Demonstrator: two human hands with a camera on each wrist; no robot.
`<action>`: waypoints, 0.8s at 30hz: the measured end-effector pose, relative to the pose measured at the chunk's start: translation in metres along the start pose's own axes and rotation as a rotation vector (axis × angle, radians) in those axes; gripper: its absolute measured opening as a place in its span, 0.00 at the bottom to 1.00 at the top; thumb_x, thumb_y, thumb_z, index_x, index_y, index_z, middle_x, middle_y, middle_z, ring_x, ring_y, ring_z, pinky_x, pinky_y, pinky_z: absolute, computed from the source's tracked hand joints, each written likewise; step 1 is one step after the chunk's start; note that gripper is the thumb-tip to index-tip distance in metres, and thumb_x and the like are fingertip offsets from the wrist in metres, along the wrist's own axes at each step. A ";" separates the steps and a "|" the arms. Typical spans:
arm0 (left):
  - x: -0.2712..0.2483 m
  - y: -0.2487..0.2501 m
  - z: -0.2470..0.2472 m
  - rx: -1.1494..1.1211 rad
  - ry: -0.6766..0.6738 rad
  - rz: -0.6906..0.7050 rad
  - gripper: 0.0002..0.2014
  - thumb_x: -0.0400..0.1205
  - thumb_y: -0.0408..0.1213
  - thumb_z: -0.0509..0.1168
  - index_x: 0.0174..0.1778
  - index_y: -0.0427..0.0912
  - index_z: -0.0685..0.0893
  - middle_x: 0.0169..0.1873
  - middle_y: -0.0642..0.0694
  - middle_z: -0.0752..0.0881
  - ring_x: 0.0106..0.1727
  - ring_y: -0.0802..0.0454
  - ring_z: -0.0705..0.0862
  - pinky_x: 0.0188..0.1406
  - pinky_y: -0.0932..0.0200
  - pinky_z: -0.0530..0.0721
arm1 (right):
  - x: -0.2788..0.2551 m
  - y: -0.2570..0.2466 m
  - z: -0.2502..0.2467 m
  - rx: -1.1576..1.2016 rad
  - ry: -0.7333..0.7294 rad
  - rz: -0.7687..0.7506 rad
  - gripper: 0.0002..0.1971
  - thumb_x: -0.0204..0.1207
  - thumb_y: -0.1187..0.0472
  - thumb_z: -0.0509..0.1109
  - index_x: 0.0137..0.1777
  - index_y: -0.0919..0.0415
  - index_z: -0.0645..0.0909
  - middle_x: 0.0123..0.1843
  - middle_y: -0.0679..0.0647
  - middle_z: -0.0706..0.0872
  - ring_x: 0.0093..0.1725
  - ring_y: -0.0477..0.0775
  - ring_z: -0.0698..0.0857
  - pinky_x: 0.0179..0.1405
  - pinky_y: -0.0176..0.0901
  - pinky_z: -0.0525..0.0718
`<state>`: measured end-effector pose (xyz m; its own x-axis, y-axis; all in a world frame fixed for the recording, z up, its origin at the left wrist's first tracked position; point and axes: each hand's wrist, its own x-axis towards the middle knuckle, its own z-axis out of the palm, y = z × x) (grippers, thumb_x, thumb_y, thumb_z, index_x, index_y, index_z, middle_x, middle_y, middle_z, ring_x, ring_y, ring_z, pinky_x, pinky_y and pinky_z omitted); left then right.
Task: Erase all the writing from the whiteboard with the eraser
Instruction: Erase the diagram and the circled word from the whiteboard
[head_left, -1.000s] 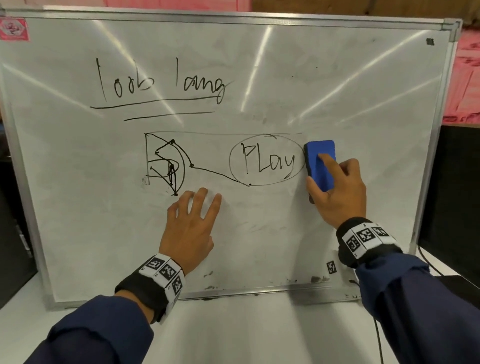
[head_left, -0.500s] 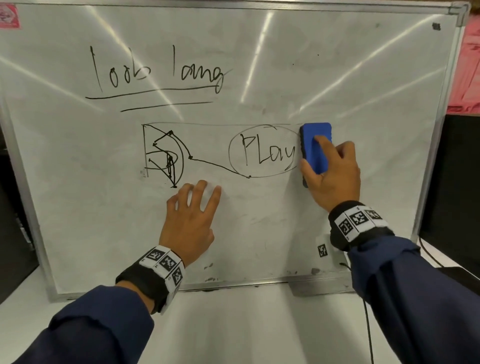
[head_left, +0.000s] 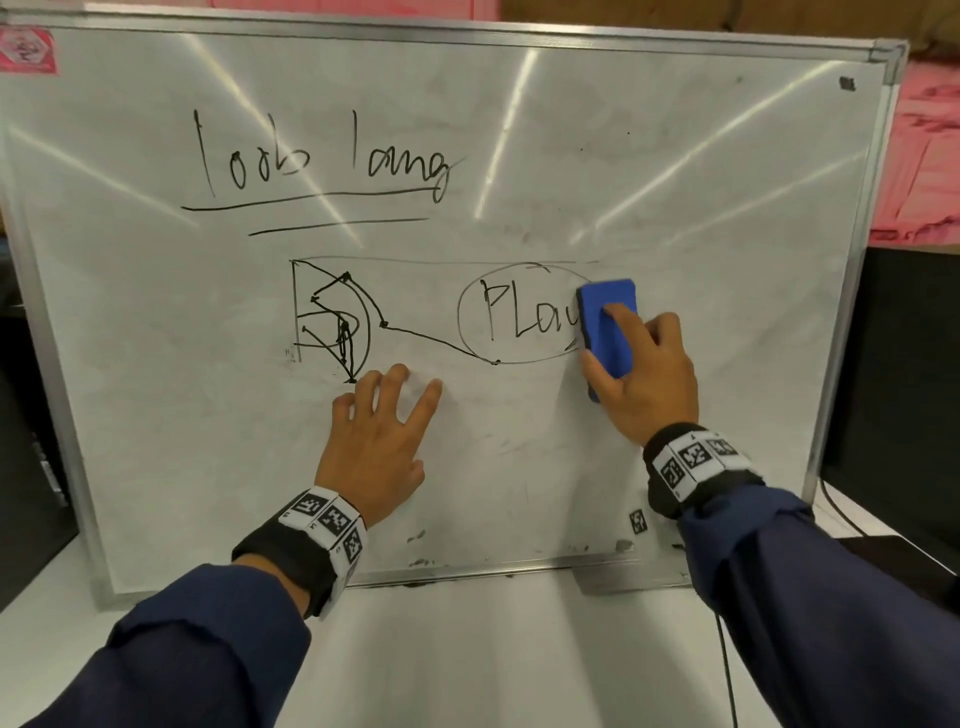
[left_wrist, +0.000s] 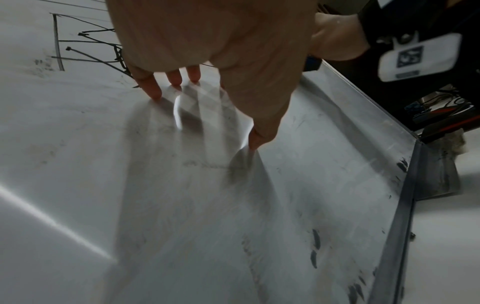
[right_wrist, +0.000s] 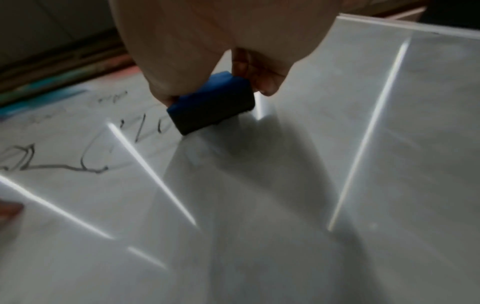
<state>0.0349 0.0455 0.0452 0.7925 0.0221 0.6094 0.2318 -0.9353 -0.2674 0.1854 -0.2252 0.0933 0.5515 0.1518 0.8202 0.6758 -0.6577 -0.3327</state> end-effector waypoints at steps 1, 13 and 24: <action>0.000 0.000 0.000 -0.003 0.004 -0.002 0.48 0.64 0.50 0.79 0.81 0.48 0.66 0.75 0.35 0.66 0.72 0.31 0.68 0.61 0.33 0.76 | 0.010 -0.005 -0.002 0.010 0.015 -0.002 0.28 0.77 0.42 0.73 0.75 0.45 0.71 0.53 0.53 0.70 0.41 0.58 0.80 0.39 0.51 0.88; -0.003 -0.004 0.005 0.001 0.012 0.010 0.49 0.63 0.52 0.80 0.81 0.50 0.68 0.75 0.34 0.68 0.72 0.30 0.68 0.61 0.32 0.76 | -0.050 -0.002 0.025 -0.016 -0.143 0.023 0.29 0.76 0.42 0.74 0.74 0.45 0.70 0.51 0.48 0.67 0.34 0.52 0.76 0.32 0.51 0.87; -0.003 -0.005 0.004 0.014 -0.004 0.005 0.49 0.63 0.53 0.80 0.81 0.52 0.68 0.75 0.34 0.67 0.72 0.31 0.67 0.60 0.32 0.75 | -0.007 -0.028 0.016 0.022 -0.061 0.002 0.29 0.77 0.41 0.72 0.75 0.46 0.69 0.52 0.50 0.69 0.36 0.54 0.78 0.35 0.47 0.84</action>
<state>0.0334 0.0513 0.0420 0.7962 0.0190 0.6047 0.2355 -0.9304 -0.2808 0.1706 -0.1965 0.0895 0.5810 0.1961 0.7899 0.6853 -0.6414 -0.3449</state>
